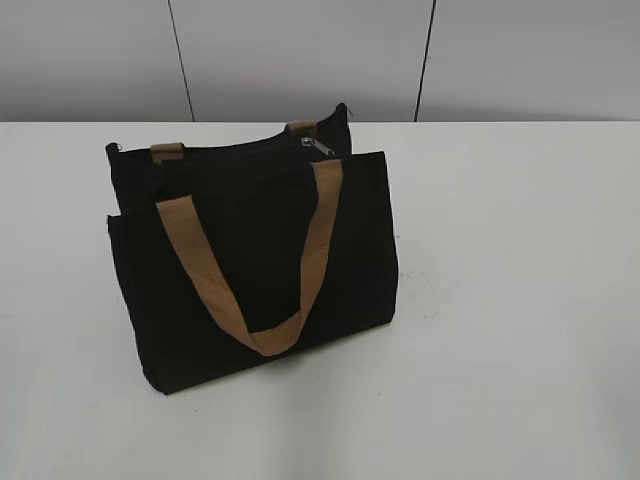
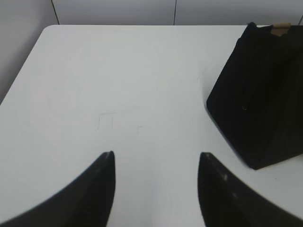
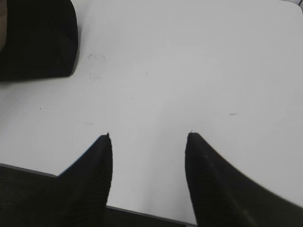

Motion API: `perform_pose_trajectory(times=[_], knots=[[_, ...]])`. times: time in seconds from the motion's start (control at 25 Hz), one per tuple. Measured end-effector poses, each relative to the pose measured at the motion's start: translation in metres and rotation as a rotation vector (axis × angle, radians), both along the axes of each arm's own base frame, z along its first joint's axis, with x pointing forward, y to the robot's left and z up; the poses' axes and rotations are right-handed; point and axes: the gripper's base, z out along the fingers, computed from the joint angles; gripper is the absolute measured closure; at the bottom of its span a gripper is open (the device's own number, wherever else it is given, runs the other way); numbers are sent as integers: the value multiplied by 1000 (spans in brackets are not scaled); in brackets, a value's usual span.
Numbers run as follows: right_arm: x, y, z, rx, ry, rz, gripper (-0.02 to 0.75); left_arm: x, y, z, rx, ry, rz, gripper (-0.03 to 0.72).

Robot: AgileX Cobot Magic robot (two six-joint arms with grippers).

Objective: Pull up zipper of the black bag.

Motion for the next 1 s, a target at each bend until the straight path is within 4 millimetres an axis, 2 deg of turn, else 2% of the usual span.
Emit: perform_pose_trajectory(times=[0.32, 1.0], knots=[[0, 0, 0, -5, -1, 3, 345, 0, -3, 0, -24, 1, -8, 276], [0, 0, 0, -15, -3, 8, 346, 0, -7, 0, -69, 4, -35, 370]])
